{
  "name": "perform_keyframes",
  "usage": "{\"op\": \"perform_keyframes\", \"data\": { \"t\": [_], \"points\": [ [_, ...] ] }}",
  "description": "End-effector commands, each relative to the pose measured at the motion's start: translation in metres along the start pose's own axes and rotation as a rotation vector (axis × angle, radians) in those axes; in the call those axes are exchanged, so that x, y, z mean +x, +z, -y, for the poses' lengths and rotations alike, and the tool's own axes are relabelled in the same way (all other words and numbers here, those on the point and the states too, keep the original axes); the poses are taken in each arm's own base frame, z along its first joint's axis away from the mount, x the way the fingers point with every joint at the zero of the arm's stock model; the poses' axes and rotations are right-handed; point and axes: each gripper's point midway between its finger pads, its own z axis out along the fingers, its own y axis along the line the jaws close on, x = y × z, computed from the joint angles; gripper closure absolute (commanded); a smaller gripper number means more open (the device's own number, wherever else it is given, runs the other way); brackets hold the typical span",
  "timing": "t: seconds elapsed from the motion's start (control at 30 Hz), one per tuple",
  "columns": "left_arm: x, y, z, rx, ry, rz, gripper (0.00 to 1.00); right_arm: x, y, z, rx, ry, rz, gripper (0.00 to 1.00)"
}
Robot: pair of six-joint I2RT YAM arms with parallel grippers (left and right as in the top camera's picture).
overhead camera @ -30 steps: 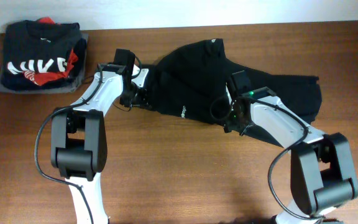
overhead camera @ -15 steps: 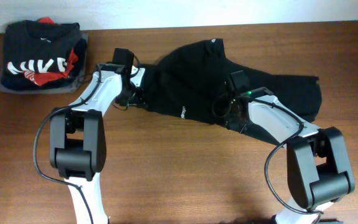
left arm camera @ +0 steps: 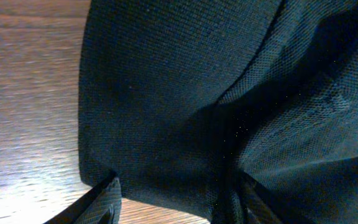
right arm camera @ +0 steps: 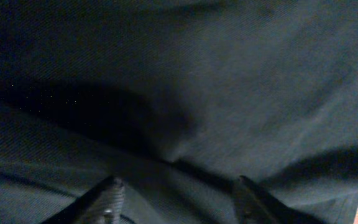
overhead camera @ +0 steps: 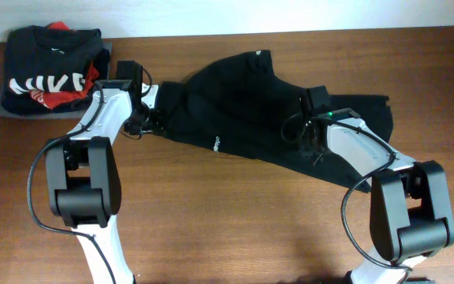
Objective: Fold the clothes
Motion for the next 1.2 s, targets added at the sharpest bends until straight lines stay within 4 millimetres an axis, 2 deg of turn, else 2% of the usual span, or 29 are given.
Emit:
{"op": "perform_keyframes", "data": {
  "t": [0.0,0.23,0.27,0.3,0.37,0.4,0.5,0.63,0.73,0.77,0.83,0.9,0.97,1.17],
  "points": [
    [0.006,0.006,-0.024,-0.089,-0.001,-0.029,0.41,-0.010,0.000,0.012,0.027,0.030,0.026,0.48],
    [0.006,0.004,-0.039,-0.156,-0.008,-0.029,0.40,-0.020,0.003,0.028,0.039,0.082,0.062,0.72],
    [0.006,0.004,-0.040,-0.156,-0.011,-0.028,0.40,-0.022,0.004,0.033,0.044,0.095,0.072,0.77],
    [0.006,0.003,-0.044,-0.157,-0.020,-0.028,0.40,-0.027,0.005,0.041,0.049,0.121,0.090,0.86],
    [0.007,0.003,-0.047,-0.157,-0.027,-0.027,0.40,-0.031,0.006,0.050,0.056,0.150,0.108,0.91],
    [0.007,0.003,-0.047,-0.158,-0.029,-0.029,0.40,-0.032,0.007,0.055,0.059,0.162,0.115,0.91],
    [0.007,0.002,-0.048,-0.157,-0.031,-0.030,0.40,-0.034,0.007,0.061,0.054,0.181,0.118,0.79],
    [0.007,0.002,-0.048,-0.154,-0.031,-0.030,0.40,-0.029,-0.009,0.059,0.041,0.158,0.061,0.61],
    [0.007,0.002,-0.048,-0.155,-0.031,-0.029,0.40,-0.024,-0.046,0.050,-0.006,0.118,-0.010,0.51],
    [0.007,0.002,-0.048,-0.155,-0.032,-0.028,0.40,-0.022,-0.064,0.050,-0.004,0.097,-0.030,0.44],
    [0.007,0.002,-0.048,-0.156,-0.032,-0.028,0.40,-0.016,-0.079,0.049,-0.007,0.080,-0.062,0.37],
    [0.007,0.002,-0.048,-0.155,-0.032,-0.029,0.40,0.002,-0.091,0.049,-0.005,0.035,-0.136,0.36],
    [0.007,0.002,-0.048,-0.155,-0.032,-0.029,0.40,0.021,-0.094,0.049,-0.006,0.016,-0.213,0.36],
    [0.005,0.002,-0.048,-0.155,-0.031,-0.019,0.39,0.055,-0.079,0.039,-0.025,0.064,-0.320,0.34]
  ]
}}
